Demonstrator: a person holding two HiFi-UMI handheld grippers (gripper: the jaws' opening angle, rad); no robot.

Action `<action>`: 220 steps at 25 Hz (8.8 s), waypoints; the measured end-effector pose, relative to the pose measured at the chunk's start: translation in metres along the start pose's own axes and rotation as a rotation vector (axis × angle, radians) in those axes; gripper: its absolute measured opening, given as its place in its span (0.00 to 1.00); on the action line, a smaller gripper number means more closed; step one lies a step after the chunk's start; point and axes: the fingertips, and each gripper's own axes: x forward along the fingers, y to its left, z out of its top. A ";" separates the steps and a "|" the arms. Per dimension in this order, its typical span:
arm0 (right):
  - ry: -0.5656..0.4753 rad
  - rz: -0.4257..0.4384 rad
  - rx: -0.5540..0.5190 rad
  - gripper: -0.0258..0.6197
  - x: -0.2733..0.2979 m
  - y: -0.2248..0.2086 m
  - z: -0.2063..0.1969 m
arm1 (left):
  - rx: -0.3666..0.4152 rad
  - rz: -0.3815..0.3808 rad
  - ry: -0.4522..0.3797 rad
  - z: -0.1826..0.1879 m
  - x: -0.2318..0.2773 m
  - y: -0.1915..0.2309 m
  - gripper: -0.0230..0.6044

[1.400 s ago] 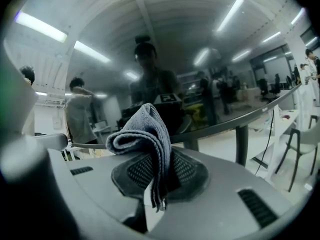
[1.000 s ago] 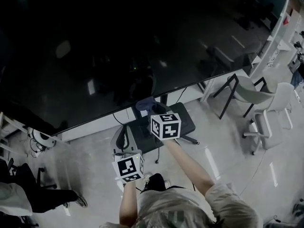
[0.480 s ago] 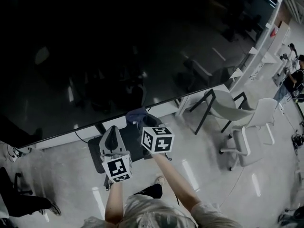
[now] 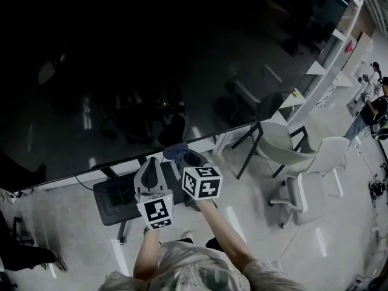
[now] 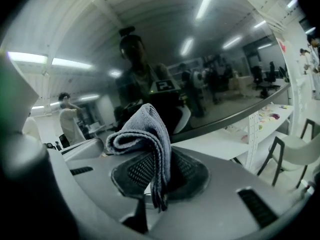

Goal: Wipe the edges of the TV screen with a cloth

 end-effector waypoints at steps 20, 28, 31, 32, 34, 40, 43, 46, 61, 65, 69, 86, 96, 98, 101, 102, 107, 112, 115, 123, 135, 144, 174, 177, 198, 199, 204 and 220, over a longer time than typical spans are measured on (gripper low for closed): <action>0.073 0.271 -0.071 0.12 -0.030 -0.146 0.050 | 0.003 0.235 -0.033 0.041 0.061 -0.199 0.06; 0.049 0.286 -0.042 0.12 -0.044 -0.210 0.073 | 0.034 0.326 0.007 0.039 0.065 -0.248 0.06; 0.032 0.264 -0.027 0.12 -0.048 -0.237 0.084 | 0.029 0.336 0.019 0.037 0.069 -0.257 0.06; 0.027 0.257 -0.024 0.12 -0.050 -0.246 0.088 | 0.030 0.337 0.021 0.037 0.072 -0.261 0.06; 0.016 0.249 -0.026 0.12 -0.054 -0.263 0.095 | 0.033 0.335 0.023 0.037 0.078 -0.271 0.06; -0.015 0.247 -0.089 0.12 -0.066 -0.312 0.108 | 0.033 0.339 0.006 0.036 0.104 -0.309 0.06; -0.021 0.260 -0.152 0.12 -0.072 -0.332 0.112 | 0.020 0.366 0.005 0.034 0.113 -0.323 0.06; -0.031 0.283 -0.261 0.12 -0.074 -0.349 0.121 | -0.001 0.403 -0.009 0.036 0.125 -0.336 0.06; -0.058 0.326 -0.693 0.12 -0.086 -0.373 0.122 | -0.005 0.504 -0.003 0.054 0.110 -0.375 0.06; -0.083 0.316 -0.764 0.12 -0.090 -0.378 0.124 | -0.017 0.495 0.028 0.057 0.103 -0.378 0.06; -0.091 0.305 -0.770 0.12 -0.090 -0.380 0.132 | -0.058 0.481 0.035 0.062 0.102 -0.385 0.06; -0.212 0.340 -0.828 0.12 -0.104 -0.362 0.179 | -0.031 0.421 0.018 0.098 0.128 -0.394 0.06; -0.451 0.364 -0.772 0.12 -0.146 -0.331 0.275 | 0.039 0.405 0.001 0.130 0.135 -0.385 0.06; -0.489 0.366 -0.775 0.12 -0.153 -0.324 0.294 | 0.052 0.401 -0.003 0.138 0.135 -0.385 0.06; -0.535 0.375 -0.781 0.12 -0.162 -0.316 0.322 | 0.054 0.395 -0.020 0.154 0.139 -0.382 0.06; -0.550 0.380 -0.783 0.12 -0.166 -0.313 0.330 | 0.056 0.391 -0.026 0.161 0.140 -0.382 0.06; -0.654 0.395 -0.819 0.12 -0.189 -0.294 0.376 | 0.048 0.356 -0.050 0.196 0.152 -0.381 0.06; -0.708 0.414 -0.864 0.12 -0.207 -0.278 0.417 | 0.021 0.325 -0.103 0.245 0.166 -0.380 0.06; -0.732 0.412 -0.891 0.12 -0.216 -0.270 0.440 | 0.025 0.306 -0.150 0.283 0.174 -0.380 0.06; -0.833 0.394 -0.958 0.12 -0.243 -0.242 0.504 | 0.063 0.277 -0.242 0.372 0.188 -0.380 0.06; -1.009 0.299 -1.067 0.12 -0.293 -0.199 0.619 | 0.113 0.264 -0.366 0.492 0.188 -0.364 0.06; -1.058 0.254 -1.133 0.12 -0.318 -0.170 0.685 | 0.133 0.288 -0.398 0.548 0.188 -0.345 0.06; -0.956 -0.104 -1.867 0.12 -0.330 -0.079 0.736 | 0.168 0.367 -0.385 0.593 0.143 -0.304 0.06; -0.895 -0.082 -1.896 0.12 -0.325 -0.067 0.732 | 0.173 0.380 -0.367 0.589 0.135 -0.294 0.06; -0.660 -0.252 -2.039 0.12 -0.278 0.104 0.675 | 0.163 0.358 -0.368 0.593 0.025 -0.111 0.06; -0.653 -0.259 -2.045 0.12 -0.276 0.115 0.672 | 0.162 0.357 -0.371 0.595 0.021 -0.098 0.06; -0.621 -0.272 -2.061 0.12 -0.263 0.163 0.663 | 0.162 0.354 -0.382 0.599 0.005 -0.052 0.06; -0.676 -0.203 -2.114 0.12 -0.237 0.301 0.615 | 0.156 0.433 -0.343 0.573 -0.032 0.035 0.06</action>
